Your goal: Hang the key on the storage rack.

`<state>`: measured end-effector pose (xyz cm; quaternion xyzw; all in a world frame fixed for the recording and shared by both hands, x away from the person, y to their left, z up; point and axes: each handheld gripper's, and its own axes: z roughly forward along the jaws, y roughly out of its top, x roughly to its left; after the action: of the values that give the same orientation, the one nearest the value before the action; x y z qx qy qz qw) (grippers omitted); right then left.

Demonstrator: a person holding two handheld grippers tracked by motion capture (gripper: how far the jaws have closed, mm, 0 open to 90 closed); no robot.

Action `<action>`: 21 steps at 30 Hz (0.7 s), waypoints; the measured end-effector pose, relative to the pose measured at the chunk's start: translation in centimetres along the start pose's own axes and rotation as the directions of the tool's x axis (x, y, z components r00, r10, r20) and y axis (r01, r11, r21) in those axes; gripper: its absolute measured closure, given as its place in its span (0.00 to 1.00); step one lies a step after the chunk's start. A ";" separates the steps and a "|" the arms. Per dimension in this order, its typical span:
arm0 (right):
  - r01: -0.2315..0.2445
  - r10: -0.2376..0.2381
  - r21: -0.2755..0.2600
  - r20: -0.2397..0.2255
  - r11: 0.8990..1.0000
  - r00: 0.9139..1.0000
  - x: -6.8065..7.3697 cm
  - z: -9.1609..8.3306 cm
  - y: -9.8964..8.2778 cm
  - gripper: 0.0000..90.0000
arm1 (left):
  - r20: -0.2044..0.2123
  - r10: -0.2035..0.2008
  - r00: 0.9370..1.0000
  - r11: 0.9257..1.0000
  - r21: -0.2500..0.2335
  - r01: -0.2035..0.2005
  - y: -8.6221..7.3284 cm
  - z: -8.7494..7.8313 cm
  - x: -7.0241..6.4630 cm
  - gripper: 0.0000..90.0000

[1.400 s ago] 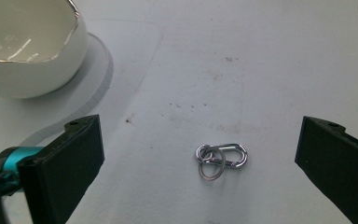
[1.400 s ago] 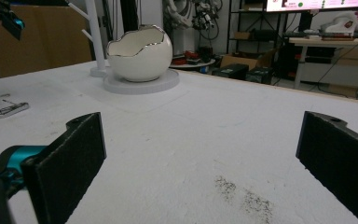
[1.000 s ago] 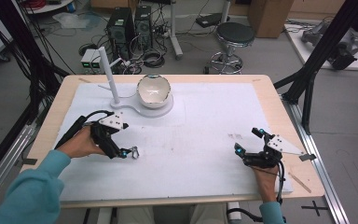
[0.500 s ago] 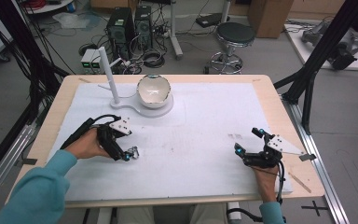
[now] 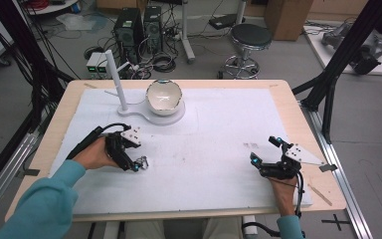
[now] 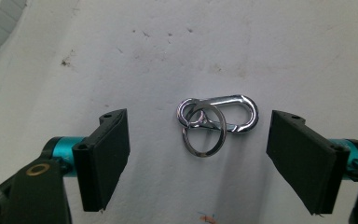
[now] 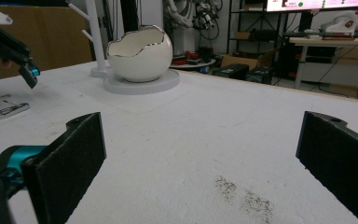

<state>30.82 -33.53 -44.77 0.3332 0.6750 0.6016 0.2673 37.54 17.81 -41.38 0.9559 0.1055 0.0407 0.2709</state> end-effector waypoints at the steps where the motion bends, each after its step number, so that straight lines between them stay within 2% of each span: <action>1: 0.000 0.000 0.000 0.000 1.000 1.000 0.0 0.0 0.0 0.01 | 0.001 0.004 1.000 1.000 0.007 -0.004 0.0 0.0 0.0 0.26; 3: 0.000 0.000 0.000 0.000 1.000 1.000 0.0 0.0 0.0 0.01 | 0.008 0.003 1.000 1.000 0.007 -0.003 0.0 0.1 0.0 0.31; 7: -0.003 0.003 0.001 0.001 1.000 1.000 0.0 0.0 0.0 0.01 | 0.012 0.002 1.000 1.000 0.020 -0.002 0.1 0.3 0.0 0.35; 9: -0.003 0.003 0.001 0.001 1.000 1.000 0.0 0.0 0.0 0.01 | 0.013 0.012 1.000 1.000 0.026 -0.012 0.1 0.2 0.0 0.43; 10: -0.003 0.003 0.001 0.001 1.000 1.000 0.0 0.0 0.0 0.01 | 0.013 0.015 1.000 0.999 0.030 -0.016 0.2 0.2 0.1 0.43; 11: -0.002 0.002 0.001 0.001 1.000 1.000 0.0 0.0 0.0 0.01 | 0.013 0.008 1.000 1.000 0.029 -0.008 0.2 0.2 0.0 0.49; 15: -0.003 0.003 0.001 -0.001 1.000 1.000 0.0 0.0 0.0 0.01 | 0.020 0.011 1.000 0.999 0.031 -0.011 0.2 0.3 0.0 0.55; 19: -0.003 0.003 0.002 -0.001 1.000 1.000 0.0 0.0 0.0 0.01 | 0.014 0.022 1.000 0.999 0.043 -0.023 0.2 0.4 0.0 0.59; 21: -0.004 0.004 0.001 -0.002 1.000 1.000 0.0 0.0 0.0 0.01 | 0.006 0.016 1.000 0.999 0.045 -0.016 0.2 0.4 -0.1 0.63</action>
<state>30.83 -33.57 -44.77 0.3342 0.6748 0.6021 0.2653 37.57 17.44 -41.60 0.9627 0.0982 0.0377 0.2492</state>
